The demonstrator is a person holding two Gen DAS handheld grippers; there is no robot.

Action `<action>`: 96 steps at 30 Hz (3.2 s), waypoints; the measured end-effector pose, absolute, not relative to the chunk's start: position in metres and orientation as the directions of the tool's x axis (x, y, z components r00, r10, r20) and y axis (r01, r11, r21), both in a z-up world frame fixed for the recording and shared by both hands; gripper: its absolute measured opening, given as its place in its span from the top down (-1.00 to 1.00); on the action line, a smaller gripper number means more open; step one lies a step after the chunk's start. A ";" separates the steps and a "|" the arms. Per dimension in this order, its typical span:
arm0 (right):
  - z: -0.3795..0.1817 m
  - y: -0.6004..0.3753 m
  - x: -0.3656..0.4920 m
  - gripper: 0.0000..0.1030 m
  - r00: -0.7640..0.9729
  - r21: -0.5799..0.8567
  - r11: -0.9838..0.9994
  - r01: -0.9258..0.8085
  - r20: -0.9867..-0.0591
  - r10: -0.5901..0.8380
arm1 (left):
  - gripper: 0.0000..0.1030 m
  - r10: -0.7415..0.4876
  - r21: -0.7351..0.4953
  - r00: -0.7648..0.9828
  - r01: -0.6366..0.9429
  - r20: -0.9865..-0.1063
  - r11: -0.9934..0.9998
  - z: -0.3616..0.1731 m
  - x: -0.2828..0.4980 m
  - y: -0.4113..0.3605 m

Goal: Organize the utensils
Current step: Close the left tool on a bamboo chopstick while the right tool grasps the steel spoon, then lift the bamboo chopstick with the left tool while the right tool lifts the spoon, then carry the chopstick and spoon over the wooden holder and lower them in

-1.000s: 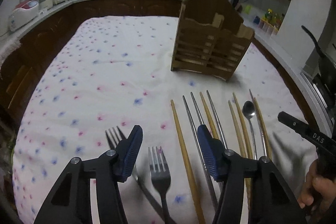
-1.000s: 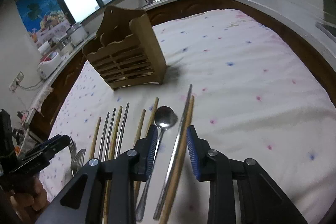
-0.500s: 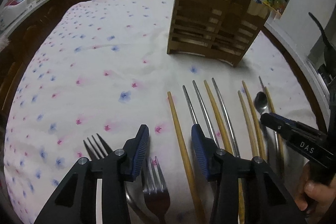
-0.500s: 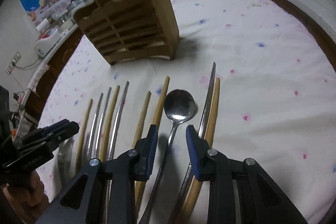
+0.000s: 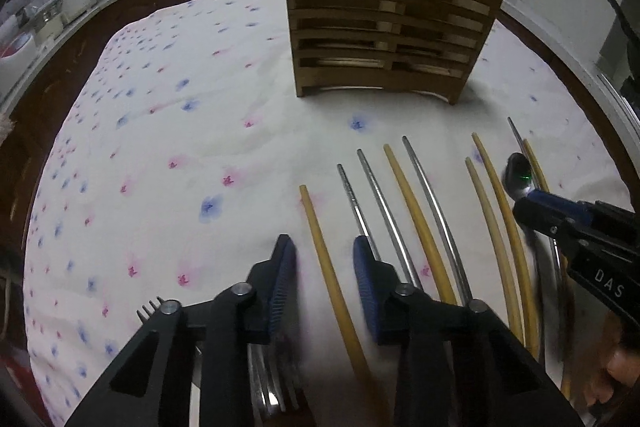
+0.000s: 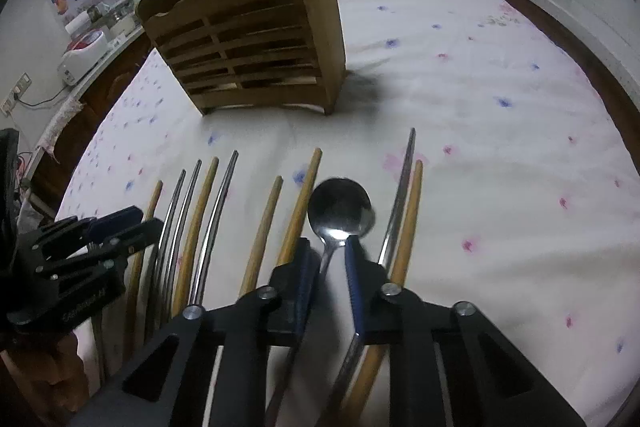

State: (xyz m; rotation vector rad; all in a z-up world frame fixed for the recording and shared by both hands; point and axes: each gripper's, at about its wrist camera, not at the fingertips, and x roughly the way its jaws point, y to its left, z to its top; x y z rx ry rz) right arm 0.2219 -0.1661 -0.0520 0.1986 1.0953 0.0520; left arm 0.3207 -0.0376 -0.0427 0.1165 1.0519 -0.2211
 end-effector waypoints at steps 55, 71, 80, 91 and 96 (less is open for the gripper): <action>-0.039 -0.164 0.244 0.18 0.514 0.358 0.930 -0.088 -0.783 0.350 | 0.93 -0.383 -0.316 0.647 0.224 -0.659 0.922 0.090 0.230 0.046; -0.028 -0.154 0.233 0.92 0.554 0.237 0.968 -0.087 -0.796 0.245 | 0.93 -0.398 -0.340 0.643 0.221 -0.654 0.914 0.082 0.243 0.049; 0.026 -0.168 0.211 0.94 0.674 0.324 0.942 -0.093 -0.675 0.299 | 0.93 -0.412 -0.360 0.679 0.227 -0.607 0.905 0.098 0.234 0.060; 0.077 -0.170 0.204 0.96 0.769 0.323 0.938 -0.128 -0.565 0.299 | 0.93 -0.418 -0.361 0.719 0.244 -0.555 0.900 0.116 0.226 0.067; 0.095 -0.174 0.206 0.96 0.812 0.303 0.946 -0.113 -0.520 0.264 | 0.93 -0.415 -0.356 0.748 0.252 -0.519 0.900 0.129 0.229 0.073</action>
